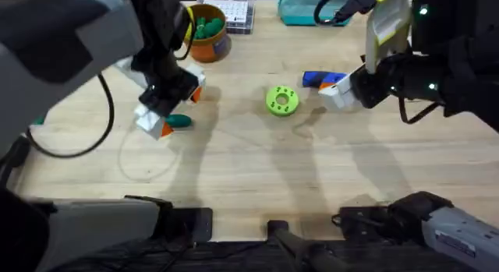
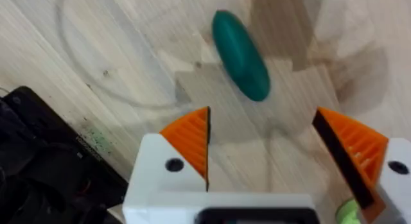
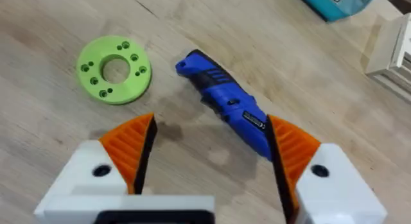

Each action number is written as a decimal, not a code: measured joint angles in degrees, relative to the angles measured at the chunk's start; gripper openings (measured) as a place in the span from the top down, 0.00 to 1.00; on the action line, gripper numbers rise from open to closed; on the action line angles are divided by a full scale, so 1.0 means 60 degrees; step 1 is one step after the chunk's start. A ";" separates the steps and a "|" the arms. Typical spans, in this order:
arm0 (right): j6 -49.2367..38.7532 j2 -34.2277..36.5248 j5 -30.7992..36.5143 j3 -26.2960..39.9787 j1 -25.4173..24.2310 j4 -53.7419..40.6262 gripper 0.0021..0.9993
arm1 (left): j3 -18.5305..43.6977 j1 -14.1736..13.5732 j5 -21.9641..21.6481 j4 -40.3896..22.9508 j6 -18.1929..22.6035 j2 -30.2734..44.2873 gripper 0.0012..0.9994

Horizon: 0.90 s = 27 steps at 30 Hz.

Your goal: Pick up the gripper from the table and insert it into the empty holder that is missing its gripper. Then pick up a screw, insert it into the mounting hole, and use the screwdriver to tighten it. Finally, clean up the table by picking up the vegetable and placing it into the bucket.

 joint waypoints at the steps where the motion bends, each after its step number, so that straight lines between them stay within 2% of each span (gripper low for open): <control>1: 0.0000 0.0009 0.0000 0.0000 0.0000 0.0000 0.03 | -0.0284 0.0113 0.0006 0.0289 -0.0058 -0.0078 0.01; 6: 0.0003 0.0377 -0.0001 0.0000 0.0000 -0.0012 0.03 | -0.1331 0.1086 0.0316 0.1477 -0.0175 -0.0130 0.01; 10: 0.0003 0.0704 0.0000 -0.0004 0.0000 -0.0032 0.03 | -0.1813 0.1963 0.0575 0.1861 -0.0208 -0.0129 0.03; 13: 0.0003 0.0775 0.0000 -0.0007 0.0000 -0.0037 0.03 | -0.1921 0.2223 0.0661 0.2029 -0.0236 -0.0129 0.08; 18: 0.0003 0.0786 0.0000 -0.0007 0.0000 -0.0033 0.03 | -0.1923 0.2171 0.0827 0.2188 -0.0281 -0.0129 0.38; 23: 0.0003 0.0786 0.0000 -0.0007 0.0000 -0.0030 0.03 | -0.1923 0.2163 0.0998 0.2226 -0.0310 -0.0129 0.58; 27: 0.0003 0.0783 0.0000 -0.0007 0.0000 -0.0030 0.03 | -0.1905 0.2163 0.1034 0.2341 -0.0268 -0.0156 0.93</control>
